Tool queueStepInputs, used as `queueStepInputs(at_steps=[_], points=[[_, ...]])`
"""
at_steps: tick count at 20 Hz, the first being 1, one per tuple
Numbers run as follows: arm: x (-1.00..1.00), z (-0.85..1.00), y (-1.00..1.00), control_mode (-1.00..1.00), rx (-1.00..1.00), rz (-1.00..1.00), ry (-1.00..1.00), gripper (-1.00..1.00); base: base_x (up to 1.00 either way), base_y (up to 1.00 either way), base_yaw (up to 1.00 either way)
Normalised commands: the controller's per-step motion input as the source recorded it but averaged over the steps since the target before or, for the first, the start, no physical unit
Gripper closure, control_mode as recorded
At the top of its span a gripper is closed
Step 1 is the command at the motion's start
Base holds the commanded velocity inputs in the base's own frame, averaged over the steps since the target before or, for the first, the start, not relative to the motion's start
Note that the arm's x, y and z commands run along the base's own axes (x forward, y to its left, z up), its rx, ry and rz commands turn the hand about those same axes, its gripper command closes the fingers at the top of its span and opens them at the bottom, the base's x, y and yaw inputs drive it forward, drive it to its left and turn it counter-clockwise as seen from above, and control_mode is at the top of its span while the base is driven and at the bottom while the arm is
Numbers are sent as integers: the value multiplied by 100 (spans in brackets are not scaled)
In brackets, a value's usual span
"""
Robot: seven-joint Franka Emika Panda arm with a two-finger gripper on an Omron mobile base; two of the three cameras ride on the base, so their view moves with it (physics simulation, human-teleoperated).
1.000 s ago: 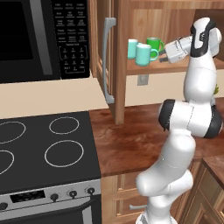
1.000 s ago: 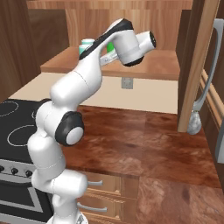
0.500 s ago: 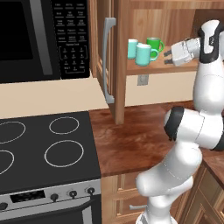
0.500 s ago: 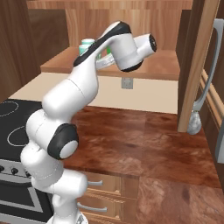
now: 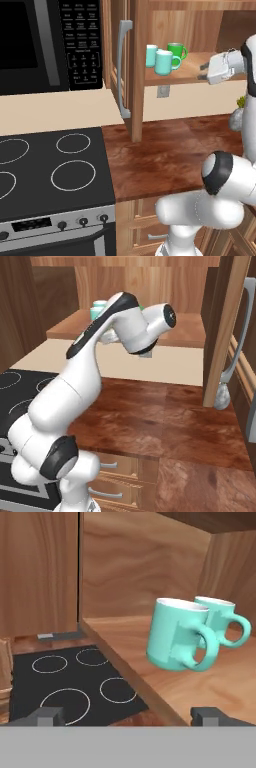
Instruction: Pick the mug on the counter and place it in the cabinet with the handle facing the right, like the mugs already inside.
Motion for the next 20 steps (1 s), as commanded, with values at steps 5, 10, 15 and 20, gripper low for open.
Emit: queueStepInputs(at_steps=[5, 10, 15, 20], points=[[-86, -22, 13, -100, 1, -19, 4, -100, 0, 0, 0], [-70, -33, 35, -100, -1, -23, 12, -100, 0, 0, 0], [-42, -32, 30, -100, -6, -19, 33, -100, 0, 0, 0], [-4, -10, 19, -100, -5, -15, 48, -100, 0, 0, 0]])
